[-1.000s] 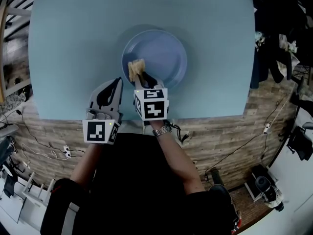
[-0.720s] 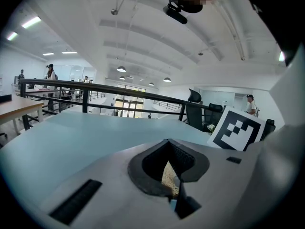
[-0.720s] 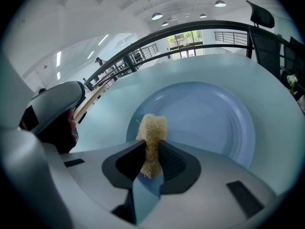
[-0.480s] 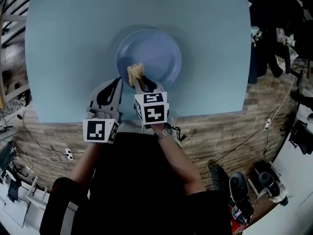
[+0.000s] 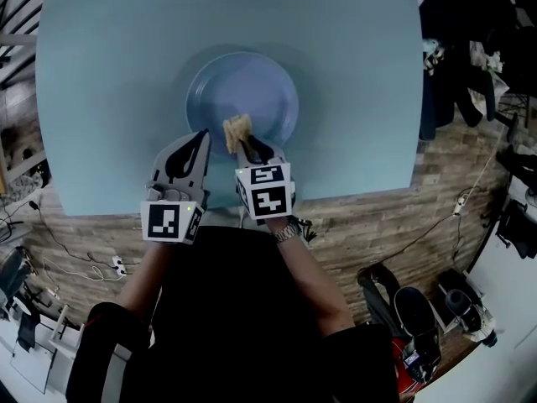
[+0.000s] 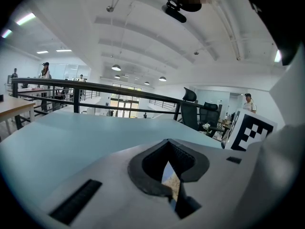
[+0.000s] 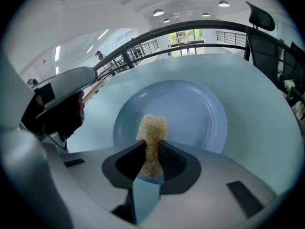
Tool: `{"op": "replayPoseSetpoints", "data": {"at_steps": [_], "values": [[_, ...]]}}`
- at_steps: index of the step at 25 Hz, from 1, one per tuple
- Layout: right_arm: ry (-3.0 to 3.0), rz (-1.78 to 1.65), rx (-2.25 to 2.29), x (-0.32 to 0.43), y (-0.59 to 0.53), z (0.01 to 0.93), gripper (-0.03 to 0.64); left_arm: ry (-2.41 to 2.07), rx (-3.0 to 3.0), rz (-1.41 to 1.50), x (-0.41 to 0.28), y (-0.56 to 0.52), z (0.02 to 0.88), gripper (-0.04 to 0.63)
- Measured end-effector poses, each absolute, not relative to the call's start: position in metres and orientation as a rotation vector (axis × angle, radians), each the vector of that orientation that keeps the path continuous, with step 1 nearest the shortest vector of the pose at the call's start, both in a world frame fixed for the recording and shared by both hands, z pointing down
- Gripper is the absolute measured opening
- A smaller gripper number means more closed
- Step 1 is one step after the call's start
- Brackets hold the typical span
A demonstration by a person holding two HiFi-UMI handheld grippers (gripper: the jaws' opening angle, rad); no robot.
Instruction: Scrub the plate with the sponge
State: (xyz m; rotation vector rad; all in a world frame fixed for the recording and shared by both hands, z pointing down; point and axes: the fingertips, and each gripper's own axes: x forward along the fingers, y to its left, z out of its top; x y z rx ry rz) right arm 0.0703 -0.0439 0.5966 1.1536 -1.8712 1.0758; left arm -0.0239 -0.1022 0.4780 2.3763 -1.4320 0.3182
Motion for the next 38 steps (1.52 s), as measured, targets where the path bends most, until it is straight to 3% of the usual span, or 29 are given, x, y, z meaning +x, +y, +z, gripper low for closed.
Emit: {"op": "replayPoseSetpoints", "data": {"at_steps": [17, 38], "values": [[-1.839, 0.929, 1.143, 0.137, -0.074, 0.597, 0.078, -1.439, 2.359, 0.333, 0.014, -0.119, 0.482, 0.002], [-1.867, 0.831, 1.149, 0.152, -0.124, 0.602, 0.078, -1.490, 2.324, 0.333, 0.015, -0.124, 0.483, 0.002]]}}
